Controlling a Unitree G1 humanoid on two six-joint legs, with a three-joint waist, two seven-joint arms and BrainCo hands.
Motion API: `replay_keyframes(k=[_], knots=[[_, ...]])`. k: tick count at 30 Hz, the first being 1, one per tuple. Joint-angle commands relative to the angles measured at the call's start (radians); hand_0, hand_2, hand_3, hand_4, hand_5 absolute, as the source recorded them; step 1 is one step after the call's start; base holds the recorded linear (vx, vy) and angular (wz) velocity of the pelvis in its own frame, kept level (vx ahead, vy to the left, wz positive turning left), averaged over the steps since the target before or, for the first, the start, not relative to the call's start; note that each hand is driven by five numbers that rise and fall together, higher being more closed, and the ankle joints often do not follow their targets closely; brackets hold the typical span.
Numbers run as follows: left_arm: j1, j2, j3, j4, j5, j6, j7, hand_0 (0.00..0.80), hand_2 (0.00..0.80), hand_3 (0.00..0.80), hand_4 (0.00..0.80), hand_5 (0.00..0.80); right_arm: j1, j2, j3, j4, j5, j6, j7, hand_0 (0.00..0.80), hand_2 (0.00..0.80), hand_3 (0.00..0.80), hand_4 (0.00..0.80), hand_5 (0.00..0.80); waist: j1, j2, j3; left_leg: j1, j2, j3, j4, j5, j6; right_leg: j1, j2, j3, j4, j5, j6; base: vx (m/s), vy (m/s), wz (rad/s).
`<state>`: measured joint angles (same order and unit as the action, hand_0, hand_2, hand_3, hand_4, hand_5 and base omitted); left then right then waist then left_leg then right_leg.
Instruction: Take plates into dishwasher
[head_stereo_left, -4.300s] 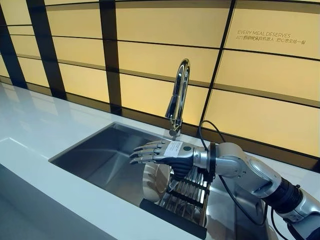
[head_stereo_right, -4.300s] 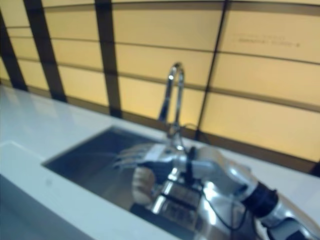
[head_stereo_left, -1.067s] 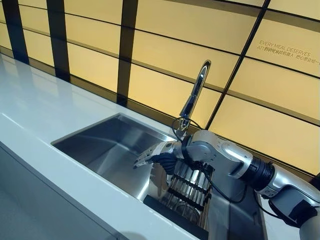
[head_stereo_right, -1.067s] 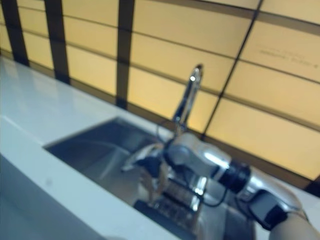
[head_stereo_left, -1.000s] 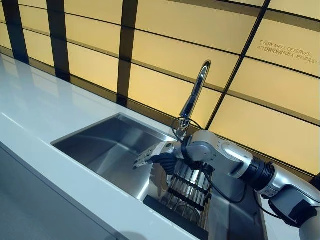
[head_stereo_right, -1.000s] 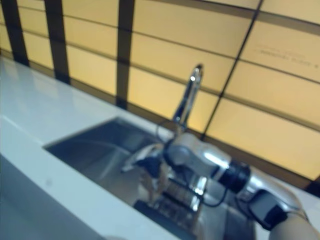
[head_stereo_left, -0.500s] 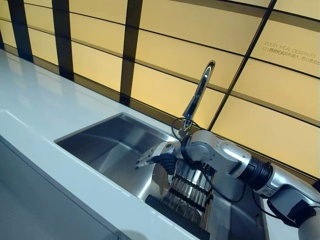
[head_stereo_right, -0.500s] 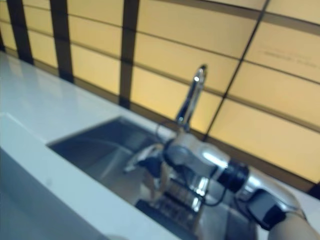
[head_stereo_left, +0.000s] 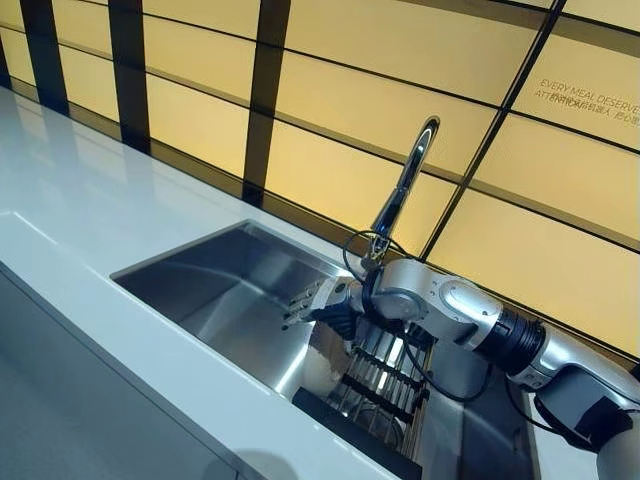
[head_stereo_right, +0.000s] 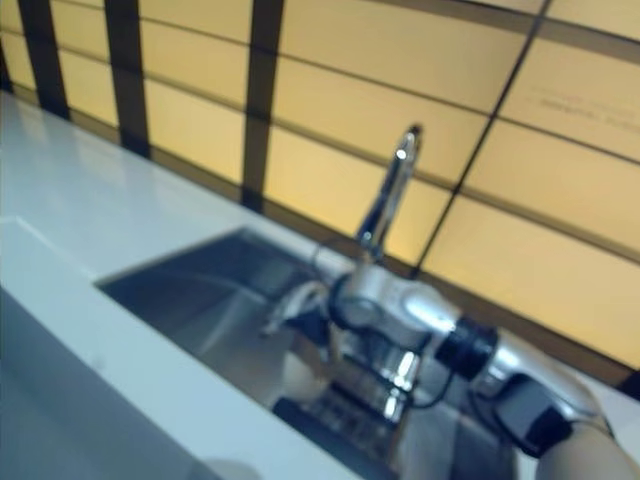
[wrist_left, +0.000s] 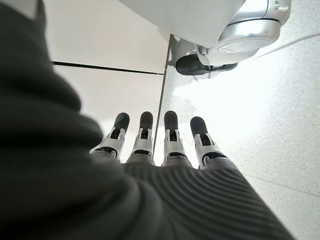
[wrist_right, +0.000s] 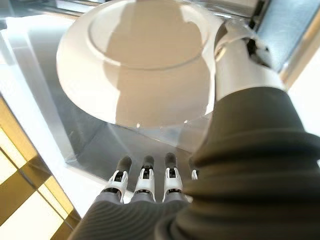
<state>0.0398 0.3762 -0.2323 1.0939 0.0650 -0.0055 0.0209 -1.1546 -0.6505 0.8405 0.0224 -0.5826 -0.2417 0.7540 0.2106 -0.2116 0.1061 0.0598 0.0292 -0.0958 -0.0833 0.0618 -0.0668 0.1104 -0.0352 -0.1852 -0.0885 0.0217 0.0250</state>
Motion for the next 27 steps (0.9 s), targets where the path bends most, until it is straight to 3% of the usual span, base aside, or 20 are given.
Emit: replay_keyframes(k=[1,27], knots=[[-0.02,0.003,-0.01,0.032,0.012,-0.002,0.001,0.0,0.0,0.0,0.0,0.0,-0.106,-0.072,0.05,0.033,-0.055,-0.023,-0.005,0.0,0.0,0.0,0.0,0.0,0.027,-0.015,-0.007,0.009,-0.052,0.001,0.001,-0.044,0.077,-0.008,-0.022,-0.021,0.032,0.029,0.051,0.0,0.0,0.0],[-0.033,0.01,-0.017,0.019,0.008,0.007,0.006,0.0,0.0,0.0,0.0,0.0,-0.064,-0.052,0.064,0.115,-0.081,-0.075,0.013,0.0,0.0,0.0,0.0,0.0,0.036,-0.02,0.008,0.0,-0.051,-0.004,0.003,-0.043,0.078,-0.015,-0.023,-0.032,0.039,0.03,0.053,0.0,0.0,0.0]])
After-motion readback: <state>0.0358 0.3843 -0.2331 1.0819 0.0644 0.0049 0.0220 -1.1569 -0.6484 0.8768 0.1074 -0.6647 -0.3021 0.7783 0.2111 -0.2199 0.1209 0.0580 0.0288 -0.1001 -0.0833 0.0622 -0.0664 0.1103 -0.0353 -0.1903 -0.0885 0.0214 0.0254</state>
